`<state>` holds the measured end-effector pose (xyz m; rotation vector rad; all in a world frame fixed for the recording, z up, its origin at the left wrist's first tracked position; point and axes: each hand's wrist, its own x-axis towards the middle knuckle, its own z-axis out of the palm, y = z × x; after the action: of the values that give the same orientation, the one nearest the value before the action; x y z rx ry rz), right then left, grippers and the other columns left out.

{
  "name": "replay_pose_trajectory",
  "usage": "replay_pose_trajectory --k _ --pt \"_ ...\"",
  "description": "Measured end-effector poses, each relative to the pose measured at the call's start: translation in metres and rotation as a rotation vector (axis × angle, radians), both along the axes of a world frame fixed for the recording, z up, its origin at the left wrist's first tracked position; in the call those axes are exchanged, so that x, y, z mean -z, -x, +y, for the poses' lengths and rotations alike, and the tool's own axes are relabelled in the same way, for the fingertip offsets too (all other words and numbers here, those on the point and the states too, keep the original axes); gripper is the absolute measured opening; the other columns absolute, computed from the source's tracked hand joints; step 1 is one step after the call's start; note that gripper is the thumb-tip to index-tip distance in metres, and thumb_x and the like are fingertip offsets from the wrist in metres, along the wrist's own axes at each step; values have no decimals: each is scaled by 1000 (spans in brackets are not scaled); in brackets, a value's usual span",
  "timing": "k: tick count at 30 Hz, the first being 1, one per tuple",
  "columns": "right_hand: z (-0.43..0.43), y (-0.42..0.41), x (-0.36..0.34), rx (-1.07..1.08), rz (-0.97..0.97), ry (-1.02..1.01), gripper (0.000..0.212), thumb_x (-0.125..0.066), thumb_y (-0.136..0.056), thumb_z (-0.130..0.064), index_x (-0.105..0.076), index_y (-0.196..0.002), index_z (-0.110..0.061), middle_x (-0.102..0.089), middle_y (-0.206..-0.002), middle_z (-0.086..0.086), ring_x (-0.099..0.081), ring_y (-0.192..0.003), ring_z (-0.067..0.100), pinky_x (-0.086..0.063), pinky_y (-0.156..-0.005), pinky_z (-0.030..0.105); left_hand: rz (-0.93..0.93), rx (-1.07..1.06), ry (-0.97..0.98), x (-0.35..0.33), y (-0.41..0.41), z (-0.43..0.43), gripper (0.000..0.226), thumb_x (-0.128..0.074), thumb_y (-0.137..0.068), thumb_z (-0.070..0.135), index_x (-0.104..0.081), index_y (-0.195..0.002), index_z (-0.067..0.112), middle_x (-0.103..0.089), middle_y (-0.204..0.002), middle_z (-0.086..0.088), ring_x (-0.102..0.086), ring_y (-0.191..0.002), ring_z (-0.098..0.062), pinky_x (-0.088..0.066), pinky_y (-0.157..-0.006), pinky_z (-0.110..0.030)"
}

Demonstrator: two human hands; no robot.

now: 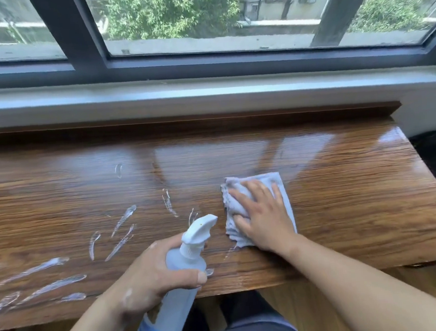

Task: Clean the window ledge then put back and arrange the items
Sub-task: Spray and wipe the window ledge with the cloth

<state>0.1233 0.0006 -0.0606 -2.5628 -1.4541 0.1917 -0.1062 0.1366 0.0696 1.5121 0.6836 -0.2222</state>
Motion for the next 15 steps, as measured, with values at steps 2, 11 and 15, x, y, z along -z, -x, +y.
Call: replay_pose_trajectory --k 2,11,15 --pt "-27 13 3 -31 24 8 56 -45 -89 -51 -48 -143 -39 -41 -150 -3 -32 -145 22 -10 -121 57 -2 7 -10 -1 3 0 57 -83 -55 48 -74 -109 35 -75 -92 -11 -72 -91 -32 -52 -96 -46" --pt "74 -70 -1 232 41 75 54 -41 -95 -51 -37 -148 -40 -32 -156 -4 -25 -146 21 -6 -119 58 21 74 -46 4 13 -4 59 -82 -55 48 -73 -113 39 -75 -96 1 -69 -90 -16 -50 -93 -30" --pt "62 -53 -2 237 65 72 58 -37 -91 -54 -39 -148 -40 -33 -155 -4 -24 -146 21 -6 -120 56 31 136 -53 7 12 -8 51 -80 -58 43 -74 -107 32 -70 -84 4 -60 -77 -10 -47 -80 -24"
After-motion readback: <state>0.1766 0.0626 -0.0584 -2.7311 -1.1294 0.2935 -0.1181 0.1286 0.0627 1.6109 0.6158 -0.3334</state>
